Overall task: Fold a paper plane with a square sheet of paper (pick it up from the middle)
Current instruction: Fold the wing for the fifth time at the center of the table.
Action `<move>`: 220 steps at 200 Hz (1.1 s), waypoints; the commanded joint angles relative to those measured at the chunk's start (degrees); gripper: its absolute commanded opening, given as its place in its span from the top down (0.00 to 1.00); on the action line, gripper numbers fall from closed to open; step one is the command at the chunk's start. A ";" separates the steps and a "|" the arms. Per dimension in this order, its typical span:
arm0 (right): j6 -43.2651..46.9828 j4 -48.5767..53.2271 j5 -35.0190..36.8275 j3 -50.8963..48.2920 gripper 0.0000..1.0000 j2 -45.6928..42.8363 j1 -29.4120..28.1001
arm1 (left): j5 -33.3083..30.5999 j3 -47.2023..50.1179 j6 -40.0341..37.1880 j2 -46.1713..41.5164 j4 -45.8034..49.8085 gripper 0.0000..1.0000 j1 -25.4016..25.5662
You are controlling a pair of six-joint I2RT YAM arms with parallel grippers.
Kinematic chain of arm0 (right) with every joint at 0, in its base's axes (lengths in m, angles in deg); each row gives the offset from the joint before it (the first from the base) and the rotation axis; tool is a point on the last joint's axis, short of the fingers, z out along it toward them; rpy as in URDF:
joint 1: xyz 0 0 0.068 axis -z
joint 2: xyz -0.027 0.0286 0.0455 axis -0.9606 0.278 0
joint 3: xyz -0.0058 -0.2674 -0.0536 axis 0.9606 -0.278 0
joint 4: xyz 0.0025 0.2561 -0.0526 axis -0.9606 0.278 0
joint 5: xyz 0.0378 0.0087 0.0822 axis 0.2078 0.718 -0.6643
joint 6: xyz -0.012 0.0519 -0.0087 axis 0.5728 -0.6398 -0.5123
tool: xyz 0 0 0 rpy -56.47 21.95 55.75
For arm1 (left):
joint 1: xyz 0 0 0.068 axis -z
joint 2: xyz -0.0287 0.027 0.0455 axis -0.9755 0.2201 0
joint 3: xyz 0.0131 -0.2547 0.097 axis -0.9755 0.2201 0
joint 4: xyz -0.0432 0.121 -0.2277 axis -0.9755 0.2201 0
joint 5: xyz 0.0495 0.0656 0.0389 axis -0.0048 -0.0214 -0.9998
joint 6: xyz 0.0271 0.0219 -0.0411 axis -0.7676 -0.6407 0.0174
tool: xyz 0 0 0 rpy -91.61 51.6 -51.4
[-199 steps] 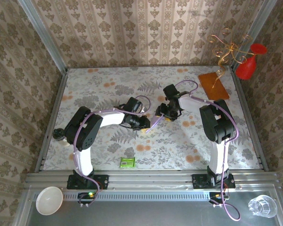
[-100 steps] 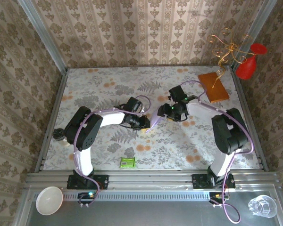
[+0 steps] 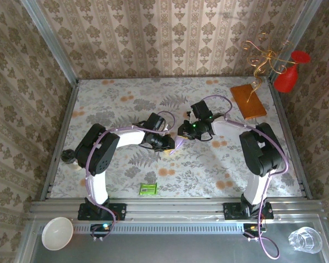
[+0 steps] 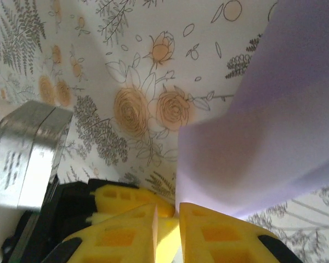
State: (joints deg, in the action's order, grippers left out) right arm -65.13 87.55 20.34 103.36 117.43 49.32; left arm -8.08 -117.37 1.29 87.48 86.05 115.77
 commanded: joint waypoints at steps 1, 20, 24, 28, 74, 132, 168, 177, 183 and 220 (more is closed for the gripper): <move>0.34 -1.03 -1.37 2.73 0.81 2.24 -0.09 | -1.12 0.44 -0.95 3.07 2.64 0.79 -0.08; 0.74 -0.80 0.26 3.06 0.82 3.38 0.06 | -0.87 0.61 -0.69 2.94 2.23 0.79 -0.07; 0.83 -0.48 0.65 3.19 0.82 3.55 0.14 | -0.78 0.61 -0.68 2.81 2.23 0.79 -0.07; 0.94 -0.18 1.09 3.30 0.82 3.75 0.19 | -0.74 0.61 -0.68 2.79 2.23 0.79 -0.07; 1.39 1.86 3.98 3.50 0.82 5.28 1.02 | -0.43 0.87 -0.60 2.91 2.40 0.79 -0.07; 1.93 1.65 3.81 3.50 0.82 6.54 1.59 | -0.42 1.45 -0.33 3.02 2.23 0.79 -0.07; 2.28 1.35 3.15 3.41 0.82 7.21 1.86 | -0.27 1.67 -0.29 3.07 2.15 0.80 -0.11; 2.37 1.22 2.88 3.41 0.82 7.39 2.03 | -0.24 1.67 -0.25 3.11 2.06 0.80 -0.08; 2.41 1.09 2.62 3.41 0.82 7.55 2.10 | -0.20 1.75 -0.24 3.18 2.06 0.80 -0.09; 2.81 0.89 2.07 3.41 0.82 8.10 2.17 | -0.12 1.84 -0.24 3.22 2.03 0.81 -0.07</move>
State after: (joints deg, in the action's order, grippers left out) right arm -63.75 87.62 22.70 105.53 123.99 51.09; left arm -7.21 -117.24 1.32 87.63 85.85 115.44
